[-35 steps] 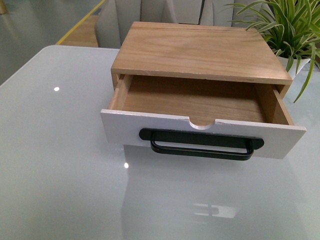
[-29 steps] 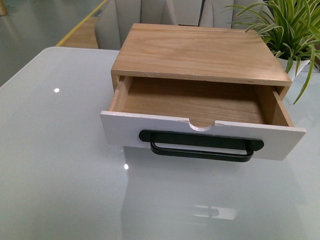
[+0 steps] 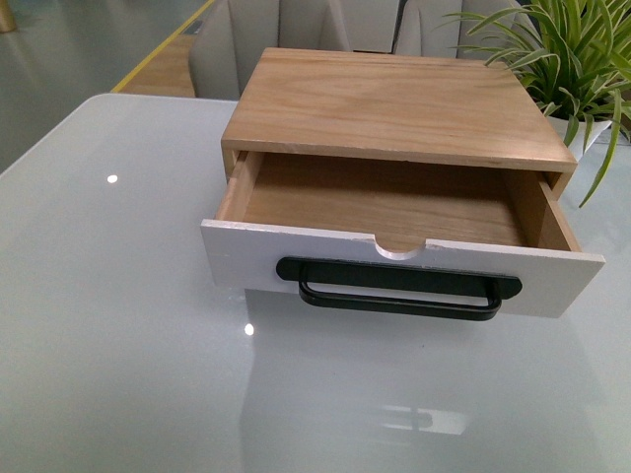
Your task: Close drawer sideways
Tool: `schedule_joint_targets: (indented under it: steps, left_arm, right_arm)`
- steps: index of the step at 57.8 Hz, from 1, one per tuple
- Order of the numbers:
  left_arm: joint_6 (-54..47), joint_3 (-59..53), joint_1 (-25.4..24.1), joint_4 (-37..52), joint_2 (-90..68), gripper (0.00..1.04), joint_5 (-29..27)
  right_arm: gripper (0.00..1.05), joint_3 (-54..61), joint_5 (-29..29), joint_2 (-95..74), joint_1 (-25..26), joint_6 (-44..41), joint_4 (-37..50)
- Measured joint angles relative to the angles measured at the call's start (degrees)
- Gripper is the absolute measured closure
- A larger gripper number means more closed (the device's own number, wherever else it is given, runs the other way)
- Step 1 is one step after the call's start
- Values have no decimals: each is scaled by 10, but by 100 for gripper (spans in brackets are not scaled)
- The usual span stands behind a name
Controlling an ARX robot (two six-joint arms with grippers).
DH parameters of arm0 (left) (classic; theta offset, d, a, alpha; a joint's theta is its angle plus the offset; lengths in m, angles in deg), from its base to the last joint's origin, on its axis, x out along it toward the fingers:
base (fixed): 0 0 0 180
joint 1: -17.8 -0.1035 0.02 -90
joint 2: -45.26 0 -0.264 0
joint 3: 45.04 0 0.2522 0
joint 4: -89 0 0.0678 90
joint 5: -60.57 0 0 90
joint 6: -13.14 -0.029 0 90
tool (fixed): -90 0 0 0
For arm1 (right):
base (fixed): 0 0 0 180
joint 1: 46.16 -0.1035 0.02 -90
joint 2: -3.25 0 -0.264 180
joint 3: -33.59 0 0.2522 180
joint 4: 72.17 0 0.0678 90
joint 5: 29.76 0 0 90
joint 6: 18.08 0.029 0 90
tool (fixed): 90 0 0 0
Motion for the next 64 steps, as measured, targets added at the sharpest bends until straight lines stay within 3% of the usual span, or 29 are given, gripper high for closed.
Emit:
schedule_joint_targets:
  steps: [4, 8, 12, 23, 37, 64]
  left_arm:
    - [-28, 14, 40, -3, -105, 9, 54]
    - [-60, 24, 88, 83, -204, 9, 70]
    - [-91, 44, 115, 165, -304, 9, 83]
    - [-184, 92, 153, 278, -512, 9, 123]
    - [-279, 147, 186, 332, -655, 9, 153]
    - [-347, 245, 264, 376, -821, 9, 151]
  right_arm:
    - [9, -12, 85, -124, -84, -64, 43]
    - [9, -24, 77, -277, -158, -135, 148]
    - [9, -44, 46, -401, -184, -195, 224]
    - [9, -106, -30, -618, -176, -318, 289]
    - [9, -160, -82, -734, -166, -416, 274]
    - [9, -216, -116, -850, -190, -566, 258]
